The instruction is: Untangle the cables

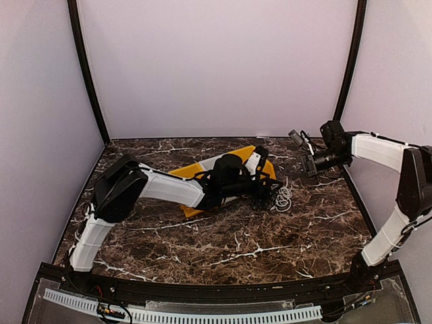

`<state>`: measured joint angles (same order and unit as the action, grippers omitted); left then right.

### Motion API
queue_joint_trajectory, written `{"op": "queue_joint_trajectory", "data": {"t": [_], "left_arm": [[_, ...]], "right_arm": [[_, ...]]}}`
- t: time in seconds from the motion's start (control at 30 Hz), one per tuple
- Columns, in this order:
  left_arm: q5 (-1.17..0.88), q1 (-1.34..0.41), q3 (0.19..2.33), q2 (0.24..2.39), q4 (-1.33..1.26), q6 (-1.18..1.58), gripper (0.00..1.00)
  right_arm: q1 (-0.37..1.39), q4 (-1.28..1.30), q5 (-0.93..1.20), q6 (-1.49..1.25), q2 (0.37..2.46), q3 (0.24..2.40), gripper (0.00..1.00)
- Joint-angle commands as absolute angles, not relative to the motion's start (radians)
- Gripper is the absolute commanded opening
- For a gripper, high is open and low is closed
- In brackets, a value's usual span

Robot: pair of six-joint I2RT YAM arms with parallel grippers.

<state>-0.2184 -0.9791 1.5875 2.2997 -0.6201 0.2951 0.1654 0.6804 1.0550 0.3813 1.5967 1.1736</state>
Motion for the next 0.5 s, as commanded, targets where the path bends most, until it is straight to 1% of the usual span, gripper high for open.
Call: {"op": "queue_joint_trajectory", "data": {"t": [0.0,0.2,0.33,0.43,0.47], "left_arm": [[-0.180,-0.983,1.712,2.394,-0.694,0.243,0.72],[-0.149,-0.992,1.864,2.552,-0.737,0.211,0.60],[-0.148,-1.000,2.001,2.660,-0.705,0.191,0.47],[-0.131,-1.005,2.083,2.718,-0.666,0.199,0.44],[-0.132,-1.006,2.090,2.723,-0.647,0.203,0.42]], "right_arm": [[0.173,0.734,1.112,0.415,1.556,1.189,0.00],[0.181,0.864,1.196,0.489,1.503,1.266,0.00],[0.182,0.944,1.230,0.534,1.479,1.343,0.00],[0.182,1.008,1.261,0.575,1.470,1.416,0.00],[0.182,1.030,1.267,0.586,1.468,1.449,0.00]]}}
